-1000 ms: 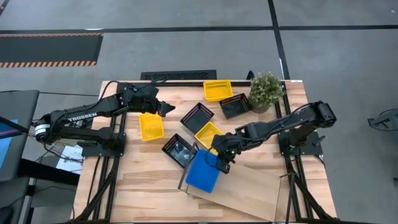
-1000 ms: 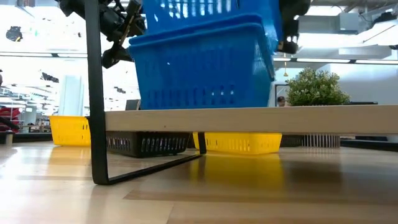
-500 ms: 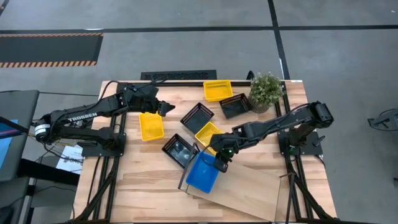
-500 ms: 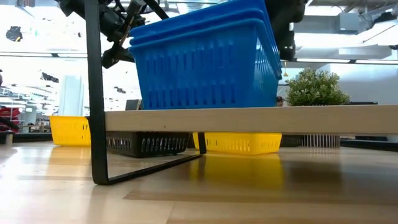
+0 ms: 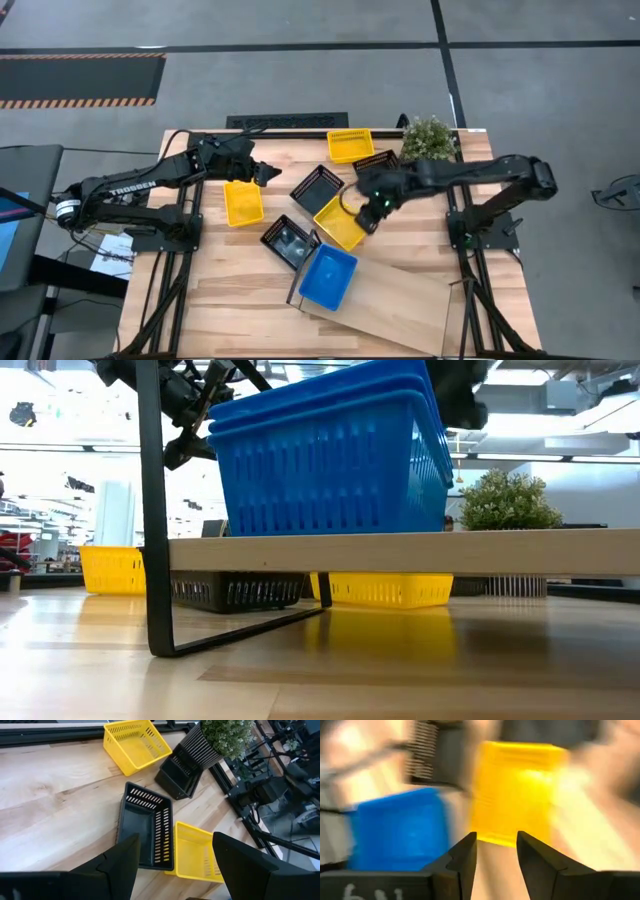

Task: Stack baskets on shelf by color
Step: Put the top right black bin on the shelf, then put the bottom right yellow bin on the shelf

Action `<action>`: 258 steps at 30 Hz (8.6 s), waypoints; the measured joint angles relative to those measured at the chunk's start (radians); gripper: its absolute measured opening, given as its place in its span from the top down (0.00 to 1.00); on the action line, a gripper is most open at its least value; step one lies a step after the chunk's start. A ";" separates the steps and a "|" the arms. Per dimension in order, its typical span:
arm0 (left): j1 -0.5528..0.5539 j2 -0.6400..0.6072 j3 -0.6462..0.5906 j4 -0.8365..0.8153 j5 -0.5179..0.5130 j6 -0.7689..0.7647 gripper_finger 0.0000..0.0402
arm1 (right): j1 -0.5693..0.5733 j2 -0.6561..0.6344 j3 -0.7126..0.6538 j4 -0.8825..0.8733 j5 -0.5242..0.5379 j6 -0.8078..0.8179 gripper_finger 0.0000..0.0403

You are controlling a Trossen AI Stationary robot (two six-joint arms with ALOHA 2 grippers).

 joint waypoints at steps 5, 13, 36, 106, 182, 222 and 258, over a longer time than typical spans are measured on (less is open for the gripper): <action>0.000 0.000 0.000 -0.003 -0.030 -0.009 0.41 | -0.132 0.015 -0.060 -0.103 0.059 -0.007 0.52; 0.000 0.000 0.000 -0.003 -0.054 -0.004 0.41 | -0.287 0.050 -0.186 0.188 0.084 -0.076 0.48; 0.000 0.000 0.000 -0.021 -0.076 0.017 0.41 | -0.402 0.316 -0.188 0.296 0.089 -0.184 0.56; 0.001 0.000 0.000 -0.066 -0.043 0.015 0.41 | 0.783 0.554 0.415 -0.159 0.210 0.519 0.95; 0.000 0.000 0.000 -0.133 0.057 0.067 0.41 | 0.119 0.490 0.740 -0.625 0.345 -0.027 0.52; 0.001 0.000 0.000 -0.156 -0.043 0.045 0.41 | 0.075 0.276 -0.194 0.153 0.051 -0.954 0.65; 0.001 0.000 0.000 -0.176 -0.044 0.049 0.41 | 0.433 -0.155 0.117 -0.345 0.031 0.197 0.99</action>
